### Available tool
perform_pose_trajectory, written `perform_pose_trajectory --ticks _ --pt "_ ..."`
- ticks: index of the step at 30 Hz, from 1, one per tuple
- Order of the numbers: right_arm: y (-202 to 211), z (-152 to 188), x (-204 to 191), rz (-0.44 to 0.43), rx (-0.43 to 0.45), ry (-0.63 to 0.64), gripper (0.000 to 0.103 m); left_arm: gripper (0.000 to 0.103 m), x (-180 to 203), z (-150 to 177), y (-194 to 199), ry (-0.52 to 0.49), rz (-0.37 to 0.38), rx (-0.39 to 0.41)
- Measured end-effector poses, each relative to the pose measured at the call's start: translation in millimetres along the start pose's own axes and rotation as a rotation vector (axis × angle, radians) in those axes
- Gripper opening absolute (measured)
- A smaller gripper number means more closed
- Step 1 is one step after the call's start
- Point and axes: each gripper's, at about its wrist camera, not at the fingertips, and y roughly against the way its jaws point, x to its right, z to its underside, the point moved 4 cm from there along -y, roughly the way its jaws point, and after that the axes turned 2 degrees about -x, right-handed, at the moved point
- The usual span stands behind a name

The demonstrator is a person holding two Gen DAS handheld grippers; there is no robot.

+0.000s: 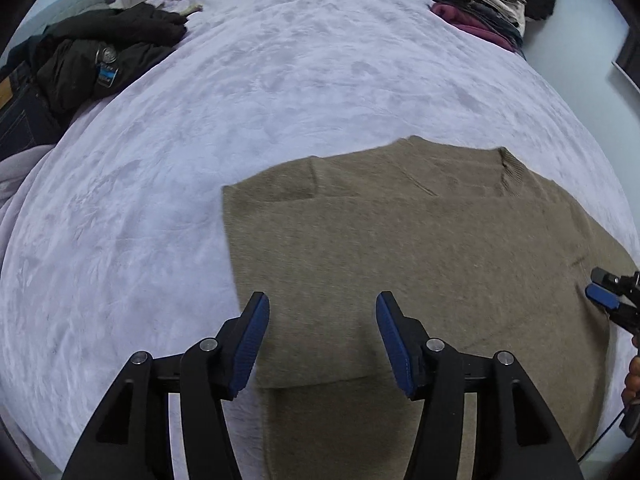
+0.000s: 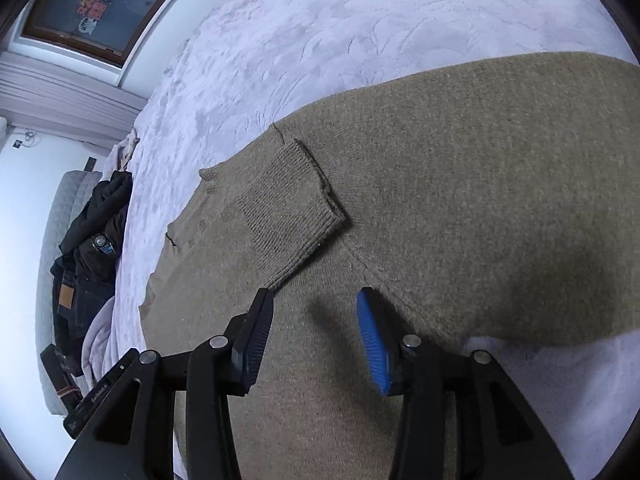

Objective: Fold small clothes

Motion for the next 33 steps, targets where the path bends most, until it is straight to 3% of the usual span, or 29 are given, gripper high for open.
perform_pose_trajectory --ticks 4,7,10,13,17,20,22,28,30,32,33 --pt "7 1 5 -0.020 0.012 -0.026 0.052 0.057 39 9 -4 -0.047 0.035 -0.028" --pt "2 -10 5 -0.057 0.037 -0.055 0.052 0.057 61 16 -14 -0.063 0.011 -0.078" --pt "-15 -24 4 -0.095 0.035 -0.090 0.051 0.057 72 21 -17 -0.065 0.007 -0.079" --pt "-25 -29 5 -0.110 0.014 -0.128 0.010 0.057 77 22 -16 -0.083 -0.007 -0.065" --pt "-26 -19 14 -0.074 -0.006 -0.102 0.005 0.057 81 29 -34 -0.106 -0.027 -0.119" --pt "-16 -13 21 -0.113 0.006 -0.132 0.007 0.057 83 31 -32 -0.106 -0.026 -0.090" --pt "-8 -11 21 -0.148 0.014 -0.120 0.013 0.057 85 32 -31 -0.111 -0.026 -0.092" --pt "9 4 25 -0.249 0.005 -0.154 0.013 0.057 95 35 -27 -0.136 -0.006 -0.112" --pt "11 11 29 -0.274 -0.018 -0.184 0.022 0.057 102 35 -24 -0.152 -0.001 -0.117" --pt "17 18 36 -0.286 -0.033 -0.202 0.046 0.057 116 36 -21 -0.171 0.009 -0.124" --pt "22 22 40 -0.287 -0.027 -0.207 0.048 0.057 122 36 -20 -0.178 0.015 -0.126"
